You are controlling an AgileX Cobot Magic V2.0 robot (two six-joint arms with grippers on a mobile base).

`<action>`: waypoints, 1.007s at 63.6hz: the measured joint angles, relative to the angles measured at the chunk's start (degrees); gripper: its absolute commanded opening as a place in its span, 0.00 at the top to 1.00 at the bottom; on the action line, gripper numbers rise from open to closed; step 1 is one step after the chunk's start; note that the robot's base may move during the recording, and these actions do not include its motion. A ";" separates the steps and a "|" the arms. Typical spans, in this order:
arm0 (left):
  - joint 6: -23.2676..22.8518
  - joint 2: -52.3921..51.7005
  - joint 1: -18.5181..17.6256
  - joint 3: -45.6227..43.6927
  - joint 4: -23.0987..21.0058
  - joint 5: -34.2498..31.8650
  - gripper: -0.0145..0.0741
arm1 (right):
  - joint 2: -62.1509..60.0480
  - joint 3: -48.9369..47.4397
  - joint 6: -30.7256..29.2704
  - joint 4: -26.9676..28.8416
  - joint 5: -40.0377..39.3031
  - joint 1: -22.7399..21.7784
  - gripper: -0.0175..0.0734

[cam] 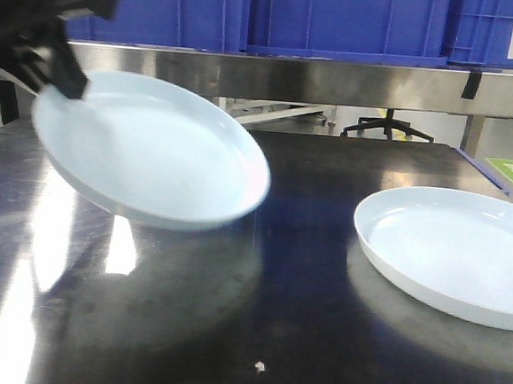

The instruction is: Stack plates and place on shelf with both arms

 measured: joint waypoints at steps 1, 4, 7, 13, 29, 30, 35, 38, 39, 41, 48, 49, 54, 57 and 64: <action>0.00 0.63 -0.38 -0.33 0.00 0.00 0.74 | 0.00 0.00 0.00 0.00 0.00 0.00 0.33; 0.00 2.53 -1.40 -1.56 0.00 -0.11 0.74 | 0.00 0.00 0.00 0.00 0.00 0.00 0.33; 0.00 4.67 -2.38 -2.64 0.00 -0.11 0.74 | 0.00 0.00 0.00 0.00 0.00 0.00 0.33; 0.00 7.74 -3.55 -4.57 0.88 -0.32 0.74 | 0.00 0.00 0.00 0.00 0.00 0.00 0.33; 0.00 10.90 -3.79 -5.91 4.33 0.41 0.48 | 0.00 0.00 0.00 0.00 0.00 0.00 0.33; 0.00 10.90 -3.79 -5.96 4.63 0.46 0.44 | 0.00 0.00 0.00 0.00 0.00 0.00 0.33; 0.00 10.90 -3.79 -6.05 5.99 0.80 0.36 | 0.00 0.00 0.00 0.00 0.10 0.00 0.33; 0.00 10.90 -3.79 -6.05 6.47 1.19 0.36 | 0.00 0.00 0.00 0.00 0.10 0.00 0.33; 0.00 10.90 -3.79 -6.05 6.58 1.18 0.36 | 0.00 0.00 0.00 0.00 0.10 0.00 0.33; 0.00 10.90 -3.79 -6.05 6.85 1.30 0.39 | 0.00 0.00 0.00 0.00 0.10 0.00 0.33; 0.00 10.90 -3.79 -6.05 7.09 1.39 0.67 | 0.00 0.00 0.00 0.00 0.10 0.00 0.33; 0.00 10.90 -3.79 -6.05 7.09 1.43 0.75 | 0.00 0.00 0.00 0.00 0.10 0.00 0.33; 0.00 10.75 -3.79 -6.05 7.09 1.54 0.71 | 0.00 0.00 0.00 0.00 0.10 0.00 0.33; 0.00 10.31 -3.79 -6.05 7.09 1.66 0.71 | 0.00 0.00 0.00 0.00 0.10 0.00 0.33; 0.00 7.31 -2.75 -6.05 7.09 2.28 0.73 | 0.00 0.00 0.00 0.00 0.10 0.00 0.33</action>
